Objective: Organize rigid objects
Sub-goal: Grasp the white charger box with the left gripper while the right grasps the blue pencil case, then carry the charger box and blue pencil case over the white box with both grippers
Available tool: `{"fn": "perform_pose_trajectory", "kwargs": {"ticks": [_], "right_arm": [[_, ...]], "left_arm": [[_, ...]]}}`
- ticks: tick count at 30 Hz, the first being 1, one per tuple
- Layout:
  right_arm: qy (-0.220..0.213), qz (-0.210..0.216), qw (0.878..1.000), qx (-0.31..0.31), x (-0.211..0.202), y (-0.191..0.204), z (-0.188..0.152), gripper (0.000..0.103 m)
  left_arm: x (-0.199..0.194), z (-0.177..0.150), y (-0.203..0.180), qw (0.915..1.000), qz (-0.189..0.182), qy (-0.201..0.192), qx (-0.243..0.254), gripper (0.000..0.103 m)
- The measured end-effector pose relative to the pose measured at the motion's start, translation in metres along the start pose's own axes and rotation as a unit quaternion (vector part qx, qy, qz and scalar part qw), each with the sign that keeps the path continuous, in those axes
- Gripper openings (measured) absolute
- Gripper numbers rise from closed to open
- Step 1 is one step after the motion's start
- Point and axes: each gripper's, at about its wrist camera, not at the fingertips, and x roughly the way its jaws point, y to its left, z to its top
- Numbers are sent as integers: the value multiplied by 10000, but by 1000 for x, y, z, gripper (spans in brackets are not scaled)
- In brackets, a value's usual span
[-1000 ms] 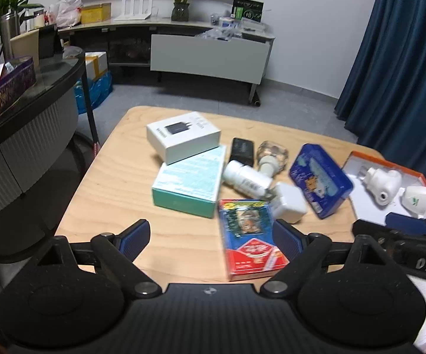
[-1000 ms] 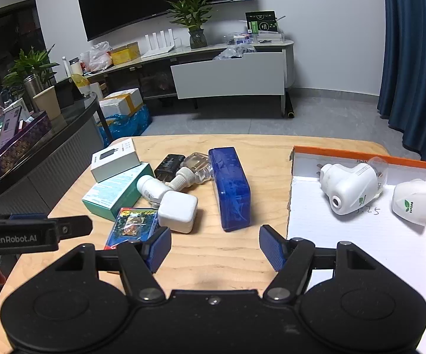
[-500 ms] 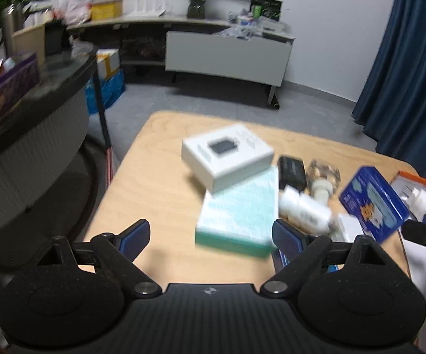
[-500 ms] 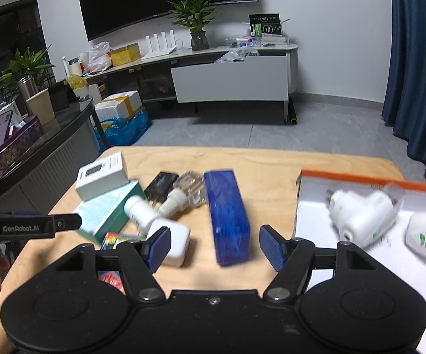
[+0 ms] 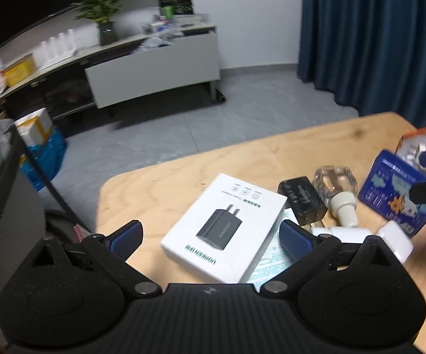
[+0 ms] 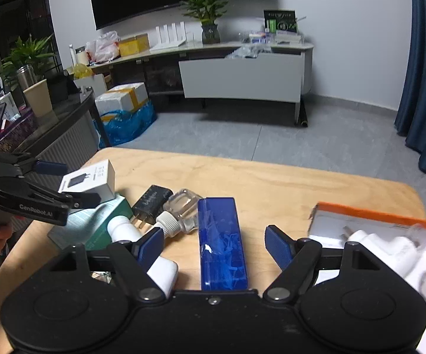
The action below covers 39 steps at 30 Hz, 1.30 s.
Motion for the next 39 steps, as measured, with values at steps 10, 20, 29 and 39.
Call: {"fn": "perform_pose_trajectory", "kwargs": {"ticks": [10, 20, 29, 39], "right_arm": [[166, 31, 9999, 31, 21, 9, -5, 40], [-170, 24, 9998, -71, -23, 24, -8, 40], [-424, -3, 9991, 45, -85, 28, -25, 40], [-665, -180, 9972, 294, -153, 10, -54, 40]], "left_arm": [[-1, 1, -5, 9985, -365, -168, -385, 60], [-53, 1, -28, 9968, 185, -378, -676, 60], [-112, -2, -70, 9919, 459, -468, -1085, 60], [-151, -5, -124, 9910, 167, -639, -1161, 60]]}}
